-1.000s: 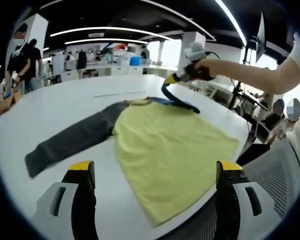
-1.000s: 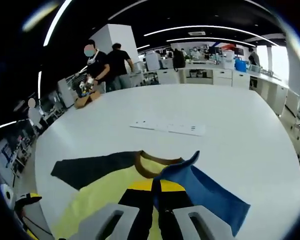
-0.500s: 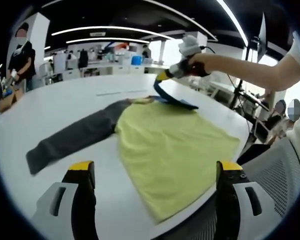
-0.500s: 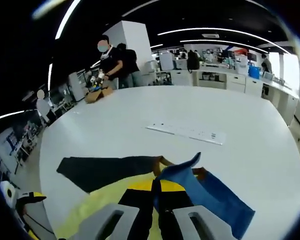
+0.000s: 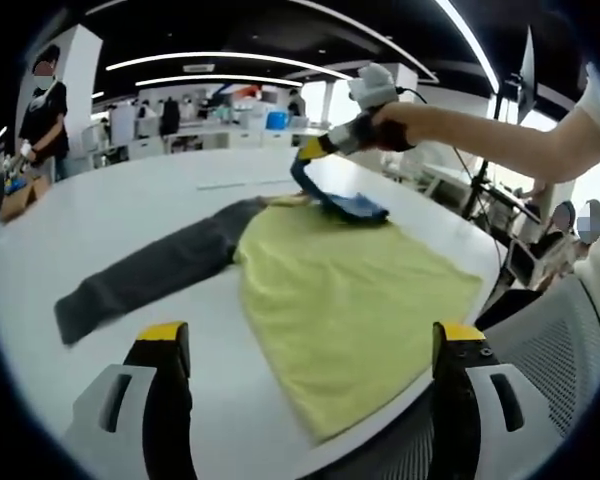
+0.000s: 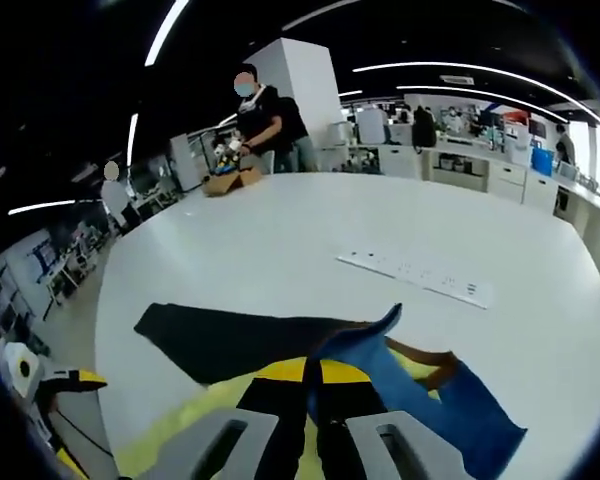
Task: Fold the garment on the visible template until the final outline fits inside the template.
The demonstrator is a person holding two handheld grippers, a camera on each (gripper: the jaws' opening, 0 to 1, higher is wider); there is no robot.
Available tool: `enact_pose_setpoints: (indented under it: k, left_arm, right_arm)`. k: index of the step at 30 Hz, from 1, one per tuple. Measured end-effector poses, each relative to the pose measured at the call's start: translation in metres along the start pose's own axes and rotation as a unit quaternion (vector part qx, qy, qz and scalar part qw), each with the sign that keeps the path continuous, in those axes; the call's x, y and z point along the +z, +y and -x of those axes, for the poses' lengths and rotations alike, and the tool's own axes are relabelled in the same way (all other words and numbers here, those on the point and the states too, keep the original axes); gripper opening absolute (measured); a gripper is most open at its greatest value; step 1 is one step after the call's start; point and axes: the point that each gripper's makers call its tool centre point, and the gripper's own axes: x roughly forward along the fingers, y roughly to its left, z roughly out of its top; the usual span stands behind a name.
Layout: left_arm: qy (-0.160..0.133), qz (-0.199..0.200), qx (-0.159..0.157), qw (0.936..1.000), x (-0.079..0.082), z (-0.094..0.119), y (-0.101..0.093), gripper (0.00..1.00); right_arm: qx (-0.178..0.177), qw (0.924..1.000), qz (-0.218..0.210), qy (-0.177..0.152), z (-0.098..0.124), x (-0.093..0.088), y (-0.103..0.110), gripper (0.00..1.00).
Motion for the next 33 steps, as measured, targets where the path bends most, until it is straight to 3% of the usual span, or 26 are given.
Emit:
enact_pose_setpoints:
  k: [11, 18, 33]
  left_arm:
    - [0.000, 0.003, 0.008, 1.0000, -0.001, 0.001, 0.004, 0.97]
    - [0.001, 0.004, 0.009, 0.9999, -0.002, 0.001, 0.004, 0.97]
    - [-0.002, 0.009, 0.013, 0.9999, -0.003, 0.002, 0.007, 0.97]
  right_arm:
    - [0.064, 0.9979, 0.004, 0.006, -0.008, -0.007, 0.039, 0.00]
    - [0.082, 0.9965, 0.011, 0.013, -0.012, -0.018, 0.056, 0.00]
    - [0.074, 0.9964, 0.019, 0.036, -0.039, -0.049, 0.067, 0.00]
